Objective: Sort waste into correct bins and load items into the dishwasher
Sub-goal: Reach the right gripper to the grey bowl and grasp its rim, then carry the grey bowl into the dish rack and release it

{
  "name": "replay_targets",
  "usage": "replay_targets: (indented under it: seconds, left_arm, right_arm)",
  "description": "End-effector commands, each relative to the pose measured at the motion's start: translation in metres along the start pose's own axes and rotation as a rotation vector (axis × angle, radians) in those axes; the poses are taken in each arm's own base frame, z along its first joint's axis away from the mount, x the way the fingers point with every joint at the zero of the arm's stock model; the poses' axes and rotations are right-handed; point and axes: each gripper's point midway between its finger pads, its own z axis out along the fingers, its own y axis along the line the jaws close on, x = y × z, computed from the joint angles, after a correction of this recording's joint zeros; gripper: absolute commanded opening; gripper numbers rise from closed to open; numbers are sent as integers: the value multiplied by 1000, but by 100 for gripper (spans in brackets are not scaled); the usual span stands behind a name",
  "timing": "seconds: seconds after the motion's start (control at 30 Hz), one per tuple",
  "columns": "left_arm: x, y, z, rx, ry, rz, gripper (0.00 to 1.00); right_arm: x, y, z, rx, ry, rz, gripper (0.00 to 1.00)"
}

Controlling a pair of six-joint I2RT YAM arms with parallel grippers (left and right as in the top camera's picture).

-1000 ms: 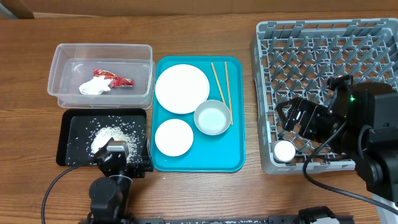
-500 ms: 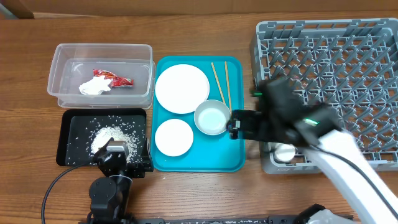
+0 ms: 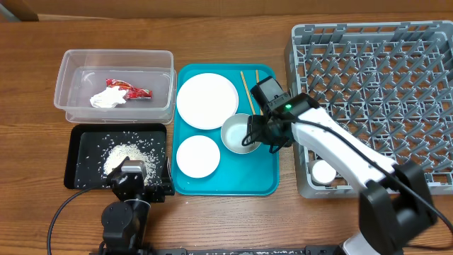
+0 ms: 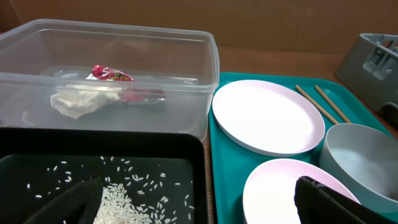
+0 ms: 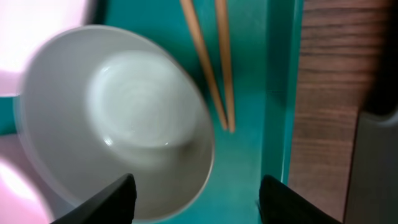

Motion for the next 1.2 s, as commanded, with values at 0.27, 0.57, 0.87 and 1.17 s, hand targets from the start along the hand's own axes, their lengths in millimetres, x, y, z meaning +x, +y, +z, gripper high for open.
replay_targets:
  seconds: [0.27, 0.57, 0.87, 1.17]
  left_arm:
    - [0, 4, 0, -21, -10, -17, 100]
    - [0, 4, 0, -21, -10, -17, 100]
    - [0, 4, 0, -21, -10, -17, 100]
    - [0, 4, 0, -21, -9, -17, 100]
  right_arm:
    - [0, -13, 16, 73, 29, 56, 4]
    - [-31, -20, -95, 58, -296, 54, 4]
    - [-40, -108, -227, 333, -750, 189, 4]
    - [-39, -204, -276, 882, -904, 325, 4]
